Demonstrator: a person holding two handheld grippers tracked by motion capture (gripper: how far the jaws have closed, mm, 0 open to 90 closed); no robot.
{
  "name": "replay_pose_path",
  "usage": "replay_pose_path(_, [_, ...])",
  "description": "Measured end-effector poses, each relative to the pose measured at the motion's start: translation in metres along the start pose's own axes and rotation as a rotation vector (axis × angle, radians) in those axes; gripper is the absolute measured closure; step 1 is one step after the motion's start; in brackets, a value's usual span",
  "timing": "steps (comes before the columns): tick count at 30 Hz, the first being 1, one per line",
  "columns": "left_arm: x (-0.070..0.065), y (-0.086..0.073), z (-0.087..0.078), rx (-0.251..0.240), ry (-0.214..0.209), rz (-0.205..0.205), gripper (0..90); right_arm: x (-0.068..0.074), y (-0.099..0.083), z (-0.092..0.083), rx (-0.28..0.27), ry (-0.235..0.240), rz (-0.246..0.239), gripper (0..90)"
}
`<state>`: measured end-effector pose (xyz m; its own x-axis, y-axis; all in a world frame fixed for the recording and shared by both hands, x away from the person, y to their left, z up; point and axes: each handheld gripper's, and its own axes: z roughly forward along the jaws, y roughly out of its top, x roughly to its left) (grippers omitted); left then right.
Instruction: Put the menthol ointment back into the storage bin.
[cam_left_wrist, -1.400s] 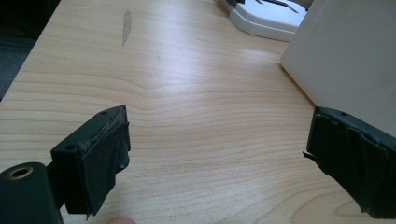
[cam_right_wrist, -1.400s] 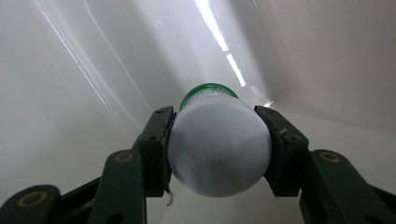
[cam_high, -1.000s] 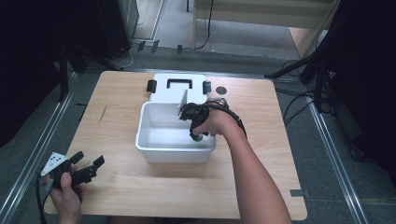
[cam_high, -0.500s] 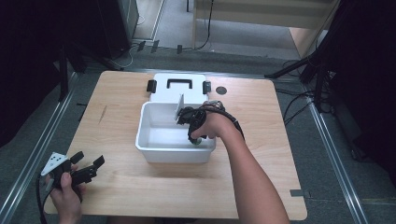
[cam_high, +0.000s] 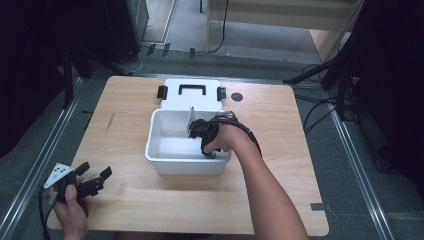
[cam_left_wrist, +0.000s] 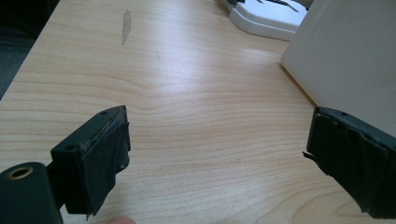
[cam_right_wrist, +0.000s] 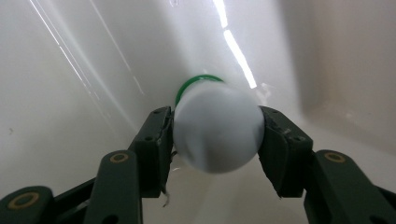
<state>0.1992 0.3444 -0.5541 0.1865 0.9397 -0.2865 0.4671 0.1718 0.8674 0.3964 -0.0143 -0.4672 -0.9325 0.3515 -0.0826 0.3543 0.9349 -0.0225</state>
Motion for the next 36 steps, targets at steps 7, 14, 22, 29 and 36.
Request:
replay_pose_path(7, [0.0, 0.0, 0.0, 0.001, 0.0, -0.001, 6.8, 0.001, -0.001, -0.001, 0.0, 0.006, 0.003, 47.8])
replay_pose_path(14, [0.0, 0.0, 0.0, 0.001, -0.001, 0.0, 6.7, 0.0, -0.004, -0.014, -0.059, 0.015, 0.04, 38.1])
replay_pose_path(22, [0.0, 0.0, 0.001, -0.001, 0.0, 0.001, 6.8, -0.003, -0.016, -0.046, -0.114, 0.004, 0.073, 27.7])
replay_pose_path(29, [0.0, 0.0, 0.001, 0.0, -0.001, 0.001, 6.8, -0.007, -0.032, -0.074, -0.162, -0.007, 0.103, 24.4])
replay_pose_path(36, [-0.001, 0.0, 0.001, 0.0, -0.001, 0.0, 6.8, -0.013, -0.055, -0.093, -0.204, -0.016, 0.152, 23.1])
